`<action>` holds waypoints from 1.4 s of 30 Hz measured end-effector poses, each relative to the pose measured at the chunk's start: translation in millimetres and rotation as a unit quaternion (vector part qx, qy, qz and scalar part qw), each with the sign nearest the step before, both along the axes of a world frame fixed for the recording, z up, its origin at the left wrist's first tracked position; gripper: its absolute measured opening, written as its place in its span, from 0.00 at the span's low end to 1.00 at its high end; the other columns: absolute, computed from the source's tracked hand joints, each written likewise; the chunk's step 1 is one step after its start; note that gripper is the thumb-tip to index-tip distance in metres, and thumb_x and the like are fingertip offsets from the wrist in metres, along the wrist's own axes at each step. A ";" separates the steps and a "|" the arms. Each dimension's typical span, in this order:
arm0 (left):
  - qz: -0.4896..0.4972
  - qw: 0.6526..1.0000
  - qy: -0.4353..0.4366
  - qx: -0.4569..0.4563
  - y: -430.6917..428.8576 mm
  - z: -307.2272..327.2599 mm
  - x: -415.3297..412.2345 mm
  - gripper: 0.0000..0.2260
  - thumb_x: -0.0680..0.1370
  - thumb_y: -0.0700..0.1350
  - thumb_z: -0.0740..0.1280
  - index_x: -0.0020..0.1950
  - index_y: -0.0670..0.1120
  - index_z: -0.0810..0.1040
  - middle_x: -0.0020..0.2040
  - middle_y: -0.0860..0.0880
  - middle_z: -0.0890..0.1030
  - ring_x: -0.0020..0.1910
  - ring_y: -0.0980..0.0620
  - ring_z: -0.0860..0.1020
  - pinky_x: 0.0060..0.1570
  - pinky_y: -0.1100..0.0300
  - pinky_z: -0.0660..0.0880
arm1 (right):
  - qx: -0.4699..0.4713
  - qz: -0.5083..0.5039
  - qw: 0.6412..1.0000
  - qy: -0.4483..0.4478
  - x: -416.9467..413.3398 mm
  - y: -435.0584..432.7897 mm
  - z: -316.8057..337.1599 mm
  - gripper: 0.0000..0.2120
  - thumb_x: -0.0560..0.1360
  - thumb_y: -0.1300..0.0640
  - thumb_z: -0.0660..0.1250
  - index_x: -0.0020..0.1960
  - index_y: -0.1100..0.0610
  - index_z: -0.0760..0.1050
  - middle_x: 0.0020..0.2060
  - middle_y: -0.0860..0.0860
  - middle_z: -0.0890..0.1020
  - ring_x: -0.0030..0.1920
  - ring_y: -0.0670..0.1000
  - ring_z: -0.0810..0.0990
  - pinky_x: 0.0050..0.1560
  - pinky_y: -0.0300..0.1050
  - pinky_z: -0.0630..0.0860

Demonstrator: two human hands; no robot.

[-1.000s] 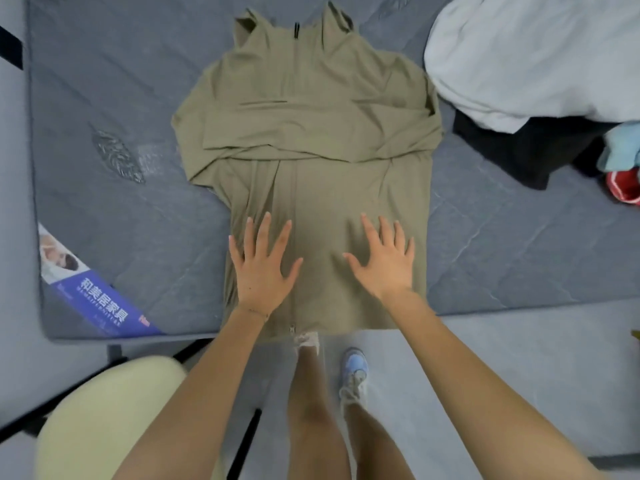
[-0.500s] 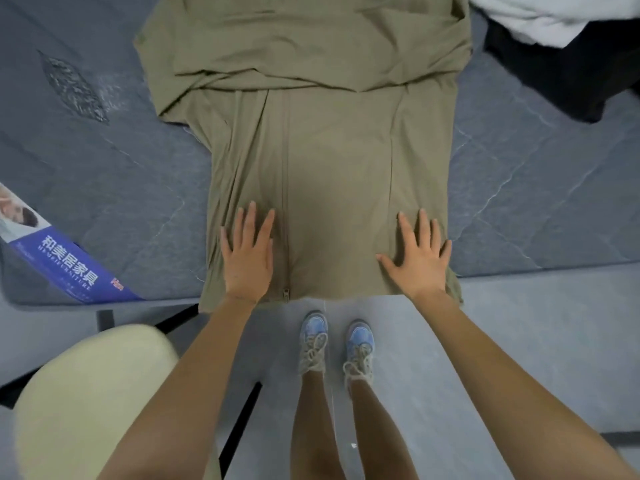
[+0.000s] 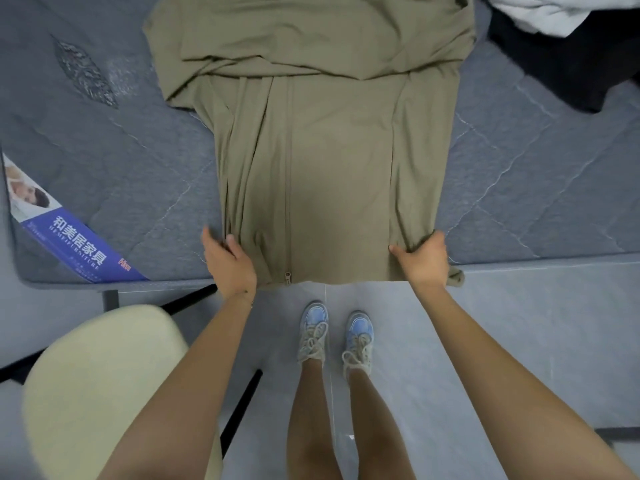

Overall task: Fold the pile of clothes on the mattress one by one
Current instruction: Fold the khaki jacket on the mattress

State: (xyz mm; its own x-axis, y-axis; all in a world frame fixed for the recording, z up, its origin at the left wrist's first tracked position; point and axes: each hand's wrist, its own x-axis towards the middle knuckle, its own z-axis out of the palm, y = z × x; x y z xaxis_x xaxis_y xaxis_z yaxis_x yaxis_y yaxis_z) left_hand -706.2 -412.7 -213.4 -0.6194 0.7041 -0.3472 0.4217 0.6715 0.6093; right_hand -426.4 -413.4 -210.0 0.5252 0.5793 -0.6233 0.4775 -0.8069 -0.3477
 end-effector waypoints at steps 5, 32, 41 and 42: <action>0.030 0.980 -0.084 -0.178 4.8 18.4 20.2 0.19 0.81 0.50 0.62 0.66 0.39 0.68 0.63 0.41 0.75 0.62 0.42 0.73 0.56 0.54 0.69 | -0.054 0.104 0.993 -0.008 -12.1 14.8 17.1 0.12 0.74 0.55 0.67 0.55 0.59 0.75 0.51 0.58 0.81 0.56 0.62 0.77 0.58 0.52 0.71; 0.179 0.891 -0.412 0.063 382.4 89.3 -16.8 0.18 0.78 0.43 0.68 0.68 0.45 0.70 0.61 0.47 0.78 0.56 0.48 0.78 0.47 0.54 0.78 | 0.232 -0.385 0.845 0.289 -21.4 380.6 91.6 0.33 0.76 0.59 0.70 0.75 0.64 0.58 0.68 0.57 0.72 0.66 0.56 0.72 0.69 0.52 0.69; 0.338 0.773 -0.514 0.156 449.7 52.2 -20.1 0.09 0.84 0.41 0.56 0.55 0.43 0.74 0.66 0.43 0.74 0.66 0.44 0.73 0.52 0.51 0.78 | 0.253 -0.425 0.775 0.394 -13.8 448.5 56.9 0.12 0.81 0.60 0.61 0.63 0.61 0.72 0.47 0.51 0.81 0.45 0.49 0.81 0.41 0.41 0.80; 0.332 0.772 -0.514 0.169 452.2 48.5 -18.5 0.10 0.84 0.43 0.55 0.59 0.42 0.73 0.68 0.43 0.73 0.66 0.44 0.73 0.51 0.52 0.79 | 0.264 -0.419 0.767 0.408 -14.3 453.2 53.6 0.13 0.82 0.58 0.59 0.65 0.60 0.70 0.48 0.50 0.80 0.45 0.48 0.81 0.41 0.39 0.80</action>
State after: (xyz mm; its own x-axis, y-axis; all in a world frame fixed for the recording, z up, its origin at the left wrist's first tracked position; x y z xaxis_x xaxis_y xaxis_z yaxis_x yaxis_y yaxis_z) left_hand -724.7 39.5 -164.9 -0.4013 0.5070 -0.7628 -0.7717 0.2614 0.5797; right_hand -440.7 39.7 -156.4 0.4110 0.5366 -0.7370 -0.6824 -0.3550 -0.6390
